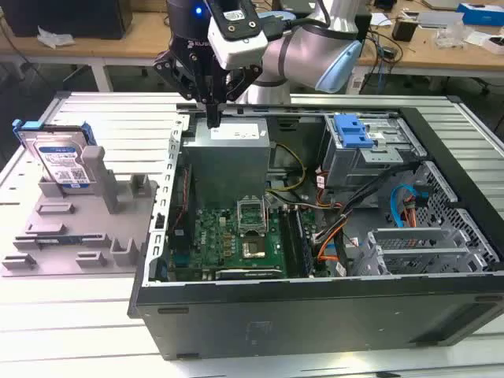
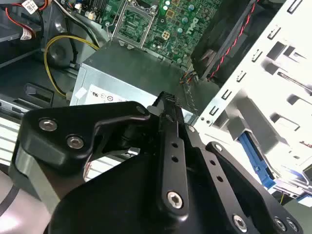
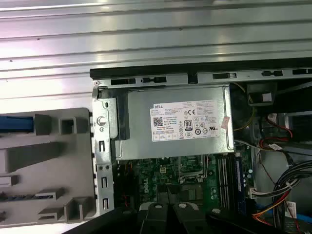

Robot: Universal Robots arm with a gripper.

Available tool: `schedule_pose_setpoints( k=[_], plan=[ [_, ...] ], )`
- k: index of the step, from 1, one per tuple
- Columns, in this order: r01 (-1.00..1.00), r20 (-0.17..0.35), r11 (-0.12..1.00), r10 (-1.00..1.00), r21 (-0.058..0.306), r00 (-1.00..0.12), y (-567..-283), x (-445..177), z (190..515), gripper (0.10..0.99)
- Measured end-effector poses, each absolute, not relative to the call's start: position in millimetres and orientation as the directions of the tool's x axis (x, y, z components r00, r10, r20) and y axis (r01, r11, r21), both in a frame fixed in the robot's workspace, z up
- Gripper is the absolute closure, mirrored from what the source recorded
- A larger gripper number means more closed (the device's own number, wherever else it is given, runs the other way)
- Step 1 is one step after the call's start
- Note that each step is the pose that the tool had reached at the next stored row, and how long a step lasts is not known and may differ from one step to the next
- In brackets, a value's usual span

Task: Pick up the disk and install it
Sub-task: 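Reach for the disk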

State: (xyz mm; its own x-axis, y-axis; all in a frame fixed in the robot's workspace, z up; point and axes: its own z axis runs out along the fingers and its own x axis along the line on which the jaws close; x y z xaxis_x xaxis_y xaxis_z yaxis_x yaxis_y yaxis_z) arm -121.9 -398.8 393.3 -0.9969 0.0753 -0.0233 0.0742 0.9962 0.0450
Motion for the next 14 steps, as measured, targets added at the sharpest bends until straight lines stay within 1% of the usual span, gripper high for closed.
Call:
schedule_pose_setpoints(
  k=[10,14],
  plan=[
    [0.074,-0.023,0.996,0.075,0.045,-0.997,-399,-122,393,0.980],
    [0.074,-0.023,0.996,0.075,0.045,-0.997,-393,-140,393,0.980]
  ],
)
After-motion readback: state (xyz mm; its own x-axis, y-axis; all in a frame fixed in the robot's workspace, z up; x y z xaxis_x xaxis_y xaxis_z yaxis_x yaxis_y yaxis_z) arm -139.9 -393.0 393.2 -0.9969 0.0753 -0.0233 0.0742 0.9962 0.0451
